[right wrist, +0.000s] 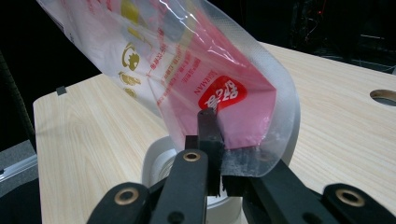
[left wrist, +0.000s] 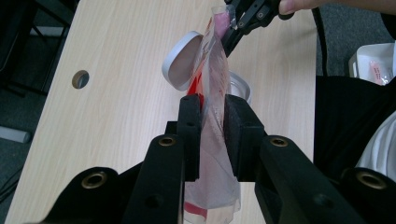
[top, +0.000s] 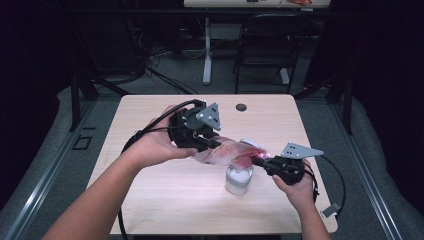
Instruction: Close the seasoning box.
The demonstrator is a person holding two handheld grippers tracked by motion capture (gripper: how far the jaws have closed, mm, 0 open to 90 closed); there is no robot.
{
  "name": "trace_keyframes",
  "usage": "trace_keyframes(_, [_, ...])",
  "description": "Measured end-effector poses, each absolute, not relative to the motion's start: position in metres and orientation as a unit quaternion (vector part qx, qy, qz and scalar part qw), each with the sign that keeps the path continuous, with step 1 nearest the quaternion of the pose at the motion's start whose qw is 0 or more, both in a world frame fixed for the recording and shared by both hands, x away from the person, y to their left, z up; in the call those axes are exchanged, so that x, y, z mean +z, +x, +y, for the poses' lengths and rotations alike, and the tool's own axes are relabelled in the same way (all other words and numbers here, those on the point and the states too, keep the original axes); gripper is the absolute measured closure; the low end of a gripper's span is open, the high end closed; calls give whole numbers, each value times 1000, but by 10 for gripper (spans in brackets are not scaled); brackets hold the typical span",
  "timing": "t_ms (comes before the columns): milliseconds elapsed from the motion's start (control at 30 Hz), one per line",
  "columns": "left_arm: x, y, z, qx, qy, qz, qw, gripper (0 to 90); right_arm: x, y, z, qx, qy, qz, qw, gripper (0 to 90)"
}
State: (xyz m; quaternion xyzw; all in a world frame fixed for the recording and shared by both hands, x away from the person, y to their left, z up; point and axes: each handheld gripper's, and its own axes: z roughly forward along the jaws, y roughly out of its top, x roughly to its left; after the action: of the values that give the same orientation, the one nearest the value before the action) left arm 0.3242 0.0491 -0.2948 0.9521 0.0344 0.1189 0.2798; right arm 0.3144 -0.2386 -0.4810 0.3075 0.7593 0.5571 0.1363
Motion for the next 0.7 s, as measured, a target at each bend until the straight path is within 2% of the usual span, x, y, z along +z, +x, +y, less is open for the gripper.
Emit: trace_keyframes(700, [-305, 328, 69, 114, 948, 52, 294, 773, -477, 312, -236, 558, 301, 760, 140, 887])
